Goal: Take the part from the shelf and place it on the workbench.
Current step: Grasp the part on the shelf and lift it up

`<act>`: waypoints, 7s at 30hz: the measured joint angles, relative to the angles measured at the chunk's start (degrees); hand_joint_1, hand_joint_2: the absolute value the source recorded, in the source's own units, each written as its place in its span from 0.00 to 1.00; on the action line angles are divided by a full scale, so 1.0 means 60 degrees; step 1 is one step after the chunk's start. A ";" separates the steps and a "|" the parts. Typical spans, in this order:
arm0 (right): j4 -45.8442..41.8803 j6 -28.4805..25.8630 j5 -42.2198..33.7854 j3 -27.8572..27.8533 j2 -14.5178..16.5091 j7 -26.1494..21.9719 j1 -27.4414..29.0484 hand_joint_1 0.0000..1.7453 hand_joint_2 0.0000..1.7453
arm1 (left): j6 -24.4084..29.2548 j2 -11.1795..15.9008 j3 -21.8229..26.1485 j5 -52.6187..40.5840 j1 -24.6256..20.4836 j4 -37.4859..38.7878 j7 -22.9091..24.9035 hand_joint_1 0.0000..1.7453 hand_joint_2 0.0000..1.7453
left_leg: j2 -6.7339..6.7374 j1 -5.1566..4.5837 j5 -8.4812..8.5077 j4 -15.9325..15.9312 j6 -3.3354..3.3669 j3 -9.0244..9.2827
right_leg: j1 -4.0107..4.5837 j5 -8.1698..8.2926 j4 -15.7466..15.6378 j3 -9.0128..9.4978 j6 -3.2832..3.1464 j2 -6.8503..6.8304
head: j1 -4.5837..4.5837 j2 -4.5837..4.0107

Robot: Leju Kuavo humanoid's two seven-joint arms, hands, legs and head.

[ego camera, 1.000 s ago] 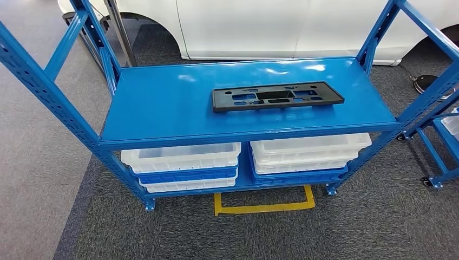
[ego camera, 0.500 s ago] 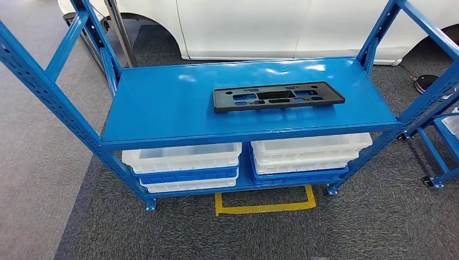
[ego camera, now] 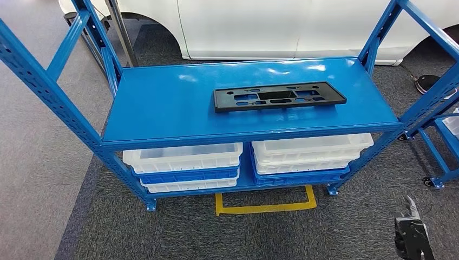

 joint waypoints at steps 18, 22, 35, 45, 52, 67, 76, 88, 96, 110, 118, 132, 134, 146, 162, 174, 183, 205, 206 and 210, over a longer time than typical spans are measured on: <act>-0.1914 -0.0386 0.1233 0.3806 -0.1782 -0.0765 -0.1396 0.00 0.00 | -0.0179 0.0020 0.0056 -0.0141 -0.0001 0.0004 0.0091 0.00 0.00 | -0.0027 0.0017 0.0012 -0.0001 -0.0004 -0.0009 | -0.0004 0.0000 0.0013 0.0001 -0.0002 -0.0021 | -0.0001 0.0000; -0.1730 -0.1044 0.2483 0.4747 -0.1975 -0.0576 -0.2613 0.00 0.00 | -0.0198 0.0038 0.0055 -0.0202 0.0004 0.0004 0.0304 0.00 0.00 | -0.0030 0.0017 0.0025 0.0002 -0.0008 -0.0001 | -0.0004 0.0001 0.0018 0.0000 -0.0003 -0.0027 | -0.0001 0.0000; -0.0675 -0.2207 0.4957 0.7509 -0.2094 0.0179 -0.5795 0.00 0.00 | -0.0840 0.0057 -0.0157 -0.0433 0.0005 0.0020 0.0709 0.00 0.00 | -0.0052 0.0019 0.0032 0.0003 -0.0011 -0.0009 | -0.0001 0.0000 0.0023 -0.0005 -0.0003 -0.0049 | -0.0001 0.0000; -0.0362 -0.2249 0.5017 0.8199 -0.2154 0.0314 -0.6128 0.00 0.00 | -0.0929 0.0057 -0.0264 -0.0440 0.0016 0.0044 0.0710 0.00 0.00 | -0.0053 0.0018 0.0032 0.0003 -0.0011 -0.0015 | -0.0003 0.0000 0.0020 -0.0009 -0.0002 -0.0051 | -0.0001 0.0000; -0.0202 -0.2256 0.5214 0.8390 -0.2237 0.0456 -0.6194 0.00 0.00 | -0.0982 0.0057 -0.0291 -0.0481 0.0022 0.0054 0.0696 0.00 0.00 | -0.0053 0.0018 0.0032 0.0004 -0.0011 -0.0015 | -0.0002 0.0000 0.0021 -0.0010 -0.0002 -0.0055 | -0.0001 0.0000; 0.0225 -0.2158 0.5233 0.8594 -0.2427 0.0598 -0.6509 0.00 0.00 | -0.1201 0.0028 -0.0352 -0.0511 0.0031 0.0067 0.0515 0.00 0.00 | 0.0011 0.0118 0.0176 -0.0277 0.0228 0.0113 | 0.0002 -0.0222 0.0481 -0.0295 0.0168 -0.0181 | 0.0018 0.0000; 0.0258 -0.1947 0.5185 0.8642 -0.2490 0.0668 -0.6505 0.00 0.00 | -0.1194 -0.0006 -0.0352 -0.0479 0.0092 0.0076 0.0503 0.00 0.00 | 0.0058 0.0209 -0.0272 -0.0132 -0.0043 0.0428 | -0.0150 0.0640 0.0471 -0.0875 0.0317 -0.0400 | 0.0056 0.0000; 0.0174 -0.1818 0.5192 0.8701 -0.2501 0.0766 -0.6441 0.00 0.00 | -0.1180 -0.0014 -0.0353 -0.0411 0.0107 0.0092 0.0488 0.00 0.00 | 0.0078 0.0126 -0.0489 0.2567 -0.0137 -0.1641 | 0.0097 -0.0030 0.0236 -0.0208 -0.0332 -0.0303 | 0.0043 0.0000; 0.0048 -0.1719 0.5196 0.8739 -0.2492 0.0806 -0.6445 0.00 0.00 | -0.1162 -0.0034 -0.0352 -0.0399 0.0094 0.0142 0.0485 0.00 0.00 | 0.0000 -0.0082 0.0583 0.0221 0.0322 -0.0867 | 0.0111 -0.0311 0.0083 0.0097 -0.0080 -0.0256 | 0.0043 0.0000; -0.0042 -0.1203 0.5066 0.8783 -0.2423 0.0796 -0.6449 0.00 0.00 | -0.1159 -0.0162 -0.0355 -0.0396 0.0074 0.0146 0.0523 0.00 0.00 | -0.0003 -0.0011 -0.0034 0.0023 0.0071 -0.0044 | 0.0070 0.0456 0.0211 -0.0745 -0.0031 -0.0346 | 0.0063 0.0000; -0.0080 -0.1001 0.4963 0.8809 -0.2280 0.0770 -0.6443 0.00 0.00 | -0.1162 -0.0172 -0.0352 -0.0371 0.0072 0.0146 0.0546 0.00 0.00 | 0.0010 0.0034 -0.0934 0.2845 -0.0165 -0.1691 | 0.0030 0.0231 0.0097 -0.0403 -0.0339 -0.0361 | 0.0056 0.0000; -0.0234 -0.0739 0.4864 0.8932 -0.2183 0.0738 -0.6444 0.00 0.00 | -0.1155 -0.0223 -0.0352 -0.0338 0.0073 0.0146 0.0605 0.00 0.00 | -0.0006 0.0029 0.0508 -0.0023 0.0328 -0.0582 | 0.0017 -0.1087 0.2422 -0.1321 0.0197 -0.0324 | 0.0072 0.0000; -0.0233 -0.0732 0.4864 0.8954 -0.2181 0.0738 -0.6407 0.00 0.00 | -0.1155 -0.0228 -0.0352 -0.0338 0.0073 0.0146 0.0606 0.00 0.00 | -0.0014 0.0027 0.0440 -0.0001 0.0325 -0.0511 | 0.0005 -0.0805 0.2598 -0.1565 0.0229 -0.0331 | 0.0071 0.0000; -0.0275 -0.0648 0.4843 0.9010 -0.2162 0.0691 -0.6445 0.00 0.00 | -0.1155 -0.0252 -0.0352 -0.0338 0.0068 0.0146 0.0637 0.00 0.00 | -0.0011 -0.0067 0.0205 0.0008 0.0408 -0.0282 | 0.0072 0.0351 0.0049 -0.0520 -0.0065 -0.0324 | 0.0059 0.0000; -0.0225 0.0262 0.4860 0.9598 -0.1908 0.0606 -0.6496 0.00 1.00 | -0.0916 -0.0252 -0.0341 -0.0216 0.0067 0.0146 0.0699 0.00 0.00 | -0.0012 -0.0010 0.0193 -0.0042 0.0090 -0.0259 | 0.0127 0.0308 0.0084 -0.0504 -0.0134 -0.0336 | 0.0061 0.0000; 0.1128 0.0294 0.5037 1.0518 0.0112 0.0920 -0.7318 0.00 1.00 | -0.1027 -0.0249 -0.0360 -0.0401 0.0061 0.0146 0.0634 0.00 0.00 | -0.0013 -0.0020 0.0194 -0.0017 0.0089 -0.0259 | 0.0117 0.0312 0.0085 -0.0489 -0.0128 -0.0346 | 0.0061 0.0000; 0.1914 -0.0487 0.5563 1.0604 0.0981 0.1299 -0.7741 0.00 1.00 | -0.1046 -0.0239 -0.0401 -0.0432 0.0071 0.0146 0.0482 0.00 0.00 | -0.0011 -0.0022 0.0193 -0.0009 0.0089 -0.0263 | 0.0115 0.0314 0.0085 -0.0489 -0.0125 -0.0339 | 0.0061 0.0000; 0.5666 -0.1845 0.6858 1.0493 0.1983 0.1950 -0.8908 0.00 1.00 | -0.1175 -0.0075 -0.0596 -0.0419 0.0115 0.0149 0.0235 0.00 0.00 | -0.0013 -0.0023 0.0193 0.0007 0.0088 -0.0263 | 0.0113 0.0315 0.0084 -0.0486 -0.0123 -0.0345 | 0.0061 0.0000; 0.5814 -0.1812 0.6874 1.0458 0.1983 0.1965 -0.8912 0.00 1.00 | -0.1167 -0.0074 -0.0596 -0.0412 0.0116 0.0149 0.0209 0.00 0.00 | -0.0013 -0.0023 0.0193 0.0008 0.0088 -0.0263 | 0.0113 0.0315 0.0084 -0.0486 -0.0123 -0.0345 | 0.0061 0.0000; 0.6296 -0.1678 0.6889 1.0365 0.1978 0.1938 -0.8921 0.00 1.00 | -0.1148 -0.0073 -0.0596 -0.0400 0.0117 0.0150 0.0171 0.00 0.00 | -0.0012 -0.0023 0.0192 0.0011 0.0088 -0.0263 | 0.0113 0.0316 0.0084 -0.0486 -0.0122 -0.0344 | 0.0061 0.0000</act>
